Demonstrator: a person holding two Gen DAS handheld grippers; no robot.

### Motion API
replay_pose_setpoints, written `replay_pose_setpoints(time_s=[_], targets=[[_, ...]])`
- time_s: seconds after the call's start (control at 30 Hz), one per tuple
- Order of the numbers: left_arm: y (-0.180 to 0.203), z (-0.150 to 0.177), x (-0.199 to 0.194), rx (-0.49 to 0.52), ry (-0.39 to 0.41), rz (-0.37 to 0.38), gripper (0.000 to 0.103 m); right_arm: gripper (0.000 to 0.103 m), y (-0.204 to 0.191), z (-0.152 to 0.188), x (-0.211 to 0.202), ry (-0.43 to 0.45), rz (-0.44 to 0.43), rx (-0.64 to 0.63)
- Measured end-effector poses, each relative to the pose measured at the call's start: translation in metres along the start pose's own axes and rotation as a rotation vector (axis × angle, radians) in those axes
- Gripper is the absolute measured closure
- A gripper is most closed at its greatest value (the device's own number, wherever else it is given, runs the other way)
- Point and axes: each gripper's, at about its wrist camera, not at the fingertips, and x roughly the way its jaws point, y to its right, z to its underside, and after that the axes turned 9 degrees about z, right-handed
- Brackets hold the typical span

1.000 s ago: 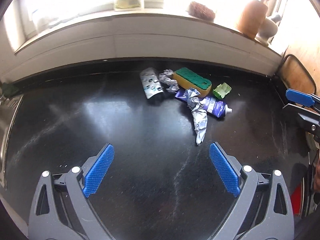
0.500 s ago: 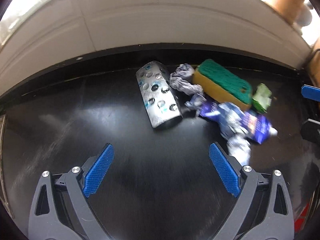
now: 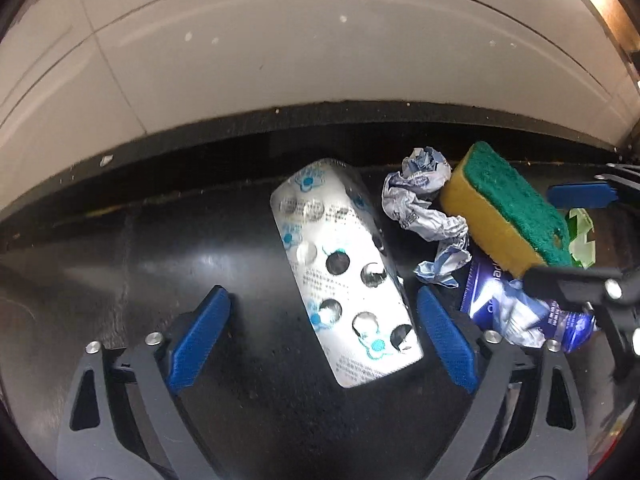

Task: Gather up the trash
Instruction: 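Grasp the silver blister pack with the left tool while the right tool grasps the green sponge, then carry blister pack and green sponge over the bin and open both tools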

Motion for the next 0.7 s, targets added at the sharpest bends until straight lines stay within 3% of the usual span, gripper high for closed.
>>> replay_pose_setpoints(time_s=[0.1, 0.13, 0.17, 0.27, 0.5, 0.7], targets=[[0.004, -0.001, -0.003, 0.051, 0.016, 0.001, 0.036, 0.034, 0.002, -0.005, 0.008, -0.021, -0.008, 0.023], [0.007, -0.001, -0.003, 0.061, 0.019, 0.004, 0.041, 0.041, 0.003, -0.005, 0.010, -0.027, -0.006, 0.028], [0.009, 0.000, -0.004, 0.070, 0.021, 0.006, 0.053, 0.043, 0.003, -0.005, 0.009, -0.027, -0.005, 0.034], [0.006, 0.001, -0.010, 0.042, 0.011, 0.028, 0.061, 0.048, 0.001, 0.000, -0.004, 0.012, 0.003, 0.044], [0.006, 0.021, -0.056, 0.014, 0.047, 0.019, 0.061, 0.049, -0.005, 0.019, -0.057, 0.093, 0.006, 0.069], [0.019, 0.051, -0.112, -0.011, 0.087, 0.005, 0.061, 0.049, -0.021, 0.062, -0.104, 0.148, 0.005, 0.088]])
